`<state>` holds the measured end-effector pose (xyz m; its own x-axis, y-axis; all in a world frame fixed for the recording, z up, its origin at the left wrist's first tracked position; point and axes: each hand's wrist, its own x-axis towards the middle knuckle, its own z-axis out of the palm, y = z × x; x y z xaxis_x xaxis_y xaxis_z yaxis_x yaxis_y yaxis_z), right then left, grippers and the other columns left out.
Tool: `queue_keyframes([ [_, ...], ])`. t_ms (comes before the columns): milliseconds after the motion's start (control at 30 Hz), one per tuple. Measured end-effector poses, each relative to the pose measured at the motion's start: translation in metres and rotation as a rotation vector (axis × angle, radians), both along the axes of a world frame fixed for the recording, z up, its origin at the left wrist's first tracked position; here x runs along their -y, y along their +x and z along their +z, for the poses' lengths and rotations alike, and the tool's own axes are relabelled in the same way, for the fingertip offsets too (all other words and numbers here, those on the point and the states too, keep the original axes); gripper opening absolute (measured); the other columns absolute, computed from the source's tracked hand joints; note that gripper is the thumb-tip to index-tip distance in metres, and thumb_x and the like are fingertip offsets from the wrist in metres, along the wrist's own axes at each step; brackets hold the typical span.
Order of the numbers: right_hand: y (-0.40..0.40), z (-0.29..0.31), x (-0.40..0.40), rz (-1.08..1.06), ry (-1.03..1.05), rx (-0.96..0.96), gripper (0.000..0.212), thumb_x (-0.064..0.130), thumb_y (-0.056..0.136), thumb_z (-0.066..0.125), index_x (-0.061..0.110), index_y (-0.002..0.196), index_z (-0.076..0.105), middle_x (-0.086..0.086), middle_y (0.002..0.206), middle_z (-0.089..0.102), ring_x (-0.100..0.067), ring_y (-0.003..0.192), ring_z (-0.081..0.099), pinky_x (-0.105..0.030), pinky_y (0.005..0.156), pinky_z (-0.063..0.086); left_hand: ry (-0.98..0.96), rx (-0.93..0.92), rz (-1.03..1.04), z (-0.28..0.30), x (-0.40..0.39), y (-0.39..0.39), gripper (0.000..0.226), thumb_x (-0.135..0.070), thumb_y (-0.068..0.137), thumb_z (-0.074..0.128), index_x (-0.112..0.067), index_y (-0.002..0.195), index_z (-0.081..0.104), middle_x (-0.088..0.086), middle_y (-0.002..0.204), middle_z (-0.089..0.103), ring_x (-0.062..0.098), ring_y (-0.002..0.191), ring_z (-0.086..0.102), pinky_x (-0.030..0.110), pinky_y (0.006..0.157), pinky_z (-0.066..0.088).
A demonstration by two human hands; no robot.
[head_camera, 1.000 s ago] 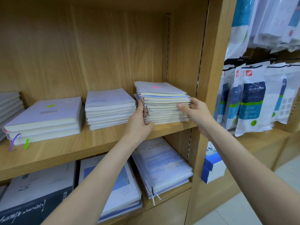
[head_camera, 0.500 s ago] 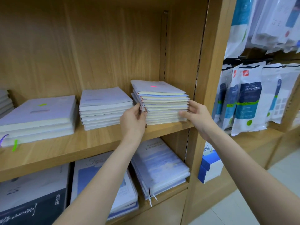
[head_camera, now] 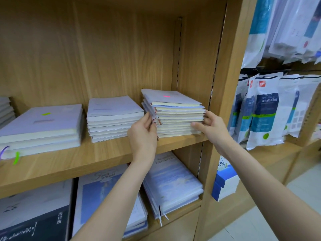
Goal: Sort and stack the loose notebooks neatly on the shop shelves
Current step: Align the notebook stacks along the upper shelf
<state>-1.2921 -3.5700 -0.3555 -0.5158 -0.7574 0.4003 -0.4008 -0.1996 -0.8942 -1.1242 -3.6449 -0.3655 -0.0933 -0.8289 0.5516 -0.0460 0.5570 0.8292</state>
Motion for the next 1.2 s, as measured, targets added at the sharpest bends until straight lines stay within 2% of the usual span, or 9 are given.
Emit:
queue_keyframes([
  [67, -0.001, -0.002, -0.001, 0.009, -0.015, 0.02, 0.045, 0.011, 0.086, 0.066, 0.021, 0.127, 0.052, 0.007, 0.113, 0.066, 0.0, 0.098, 0.062, -0.019, 0.087, 0.048, 0.003, -0.003, -0.006, 0.0, 0.0, 0.003, 0.037, -0.002, 0.089, 0.056, -0.011, 0.125, 0.058, 0.003, 0.117, 0.064, -0.013, 0.097, 0.048, -0.009, 0.071, 0.03],
  [167, -0.004, -0.003, -0.002, 0.023, -0.048, 0.124, 0.07, 0.023, 0.082, 0.07, 0.022, 0.142, 0.035, 0.003, 0.131, 0.057, -0.009, 0.117, 0.056, -0.035, 0.102, 0.044, 0.001, -0.047, -0.042, 0.0, -0.003, 0.006, 0.045, -0.002, 0.089, 0.059, -0.013, 0.132, 0.051, -0.009, 0.111, 0.061, -0.027, 0.09, 0.043, -0.01, 0.073, 0.029],
  [300, -0.004, 0.007, 0.004, 0.036, -0.099, 0.123, 0.072, 0.022, 0.086, 0.067, 0.03, 0.145, 0.028, 0.005, 0.142, 0.04, -0.01, 0.128, 0.042, -0.03, 0.102, 0.037, 0.054, -0.182, -0.171, 0.004, -0.003, -0.002, 0.058, 0.003, 0.088, 0.057, -0.01, 0.141, 0.037, 0.0, 0.135, 0.051, -0.003, 0.115, 0.05, 0.012, 0.1, 0.038],
  [433, -0.004, 0.01, 0.007, 0.009, -0.084, -0.049, 0.048, 0.02, 0.089, 0.062, 0.025, 0.134, 0.046, 0.005, 0.133, 0.051, -0.012, 0.124, 0.047, -0.031, 0.103, 0.04, -0.001, -0.161, -0.138, 0.005, 0.002, -0.008, 0.052, 0.005, 0.09, 0.051, -0.011, 0.139, 0.042, 0.0, 0.134, 0.053, -0.006, 0.111, 0.05, 0.008, 0.097, 0.037],
  [600, -0.005, 0.01, 0.01, -0.036, -0.096, -0.061, 0.044, 0.023, 0.086, 0.067, 0.027, 0.128, 0.052, 0.001, 0.129, 0.057, -0.013, 0.12, 0.052, -0.034, 0.103, 0.043, -0.053, -0.069, -0.033, 0.005, 0.009, -0.005, 0.045, 0.0, 0.092, 0.05, -0.013, 0.135, 0.048, 0.0, 0.128, 0.058, -0.002, 0.114, 0.051, 0.001, 0.092, 0.035],
  [700, -0.006, 0.011, 0.01, -0.052, -0.101, -0.055, 0.047, 0.025, 0.084, 0.068, 0.027, 0.129, 0.052, 0.001, 0.13, 0.056, -0.009, 0.119, 0.051, -0.022, 0.094, 0.044, -0.087, -0.036, -0.019, 0.005, 0.009, -0.003, 0.043, -0.001, 0.092, 0.05, -0.015, 0.134, 0.05, -0.004, 0.125, 0.06, -0.007, 0.109, 0.051, 0.001, 0.088, 0.035],
  [767, -0.008, 0.011, 0.009, -0.061, -0.091, -0.031, 0.055, 0.027, 0.082, 0.07, 0.024, 0.133, 0.048, 0.002, 0.131, 0.054, -0.007, 0.116, 0.051, -0.019, 0.089, 0.043, -0.081, -0.084, -0.067, 0.007, 0.009, 0.0, 0.046, 0.0, 0.091, 0.052, -0.013, 0.135, 0.048, -0.02, 0.118, 0.059, -0.014, 0.102, 0.053, 0.003, 0.09, 0.037],
  [933, -0.011, 0.016, 0.011, -0.053, -0.069, 0.01, 0.064, 0.035, 0.085, 0.065, 0.018, 0.141, 0.039, -0.002, 0.139, 0.049, -0.014, 0.124, 0.048, -0.034, 0.105, 0.041, -0.048, -0.05, -0.121, 0.014, 0.016, -0.006, 0.051, -0.009, 0.091, 0.058, -0.011, 0.139, 0.042, -0.05, 0.082, 0.047, -0.025, 0.083, 0.05, 0.008, 0.084, 0.038],
  [1200, -0.011, 0.013, 0.017, -0.137, -0.063, -0.031, 0.057, 0.035, 0.08, 0.07, 0.016, 0.132, 0.052, -0.005, 0.126, 0.06, -0.015, 0.116, 0.056, -0.038, 0.103, 0.044, -0.01, -0.111, -0.11, 0.018, 0.019, -0.009, 0.044, -0.003, 0.088, 0.061, -0.011, 0.13, 0.053, -0.029, 0.088, 0.053, -0.028, 0.072, 0.051, -0.001, 0.078, 0.041],
])
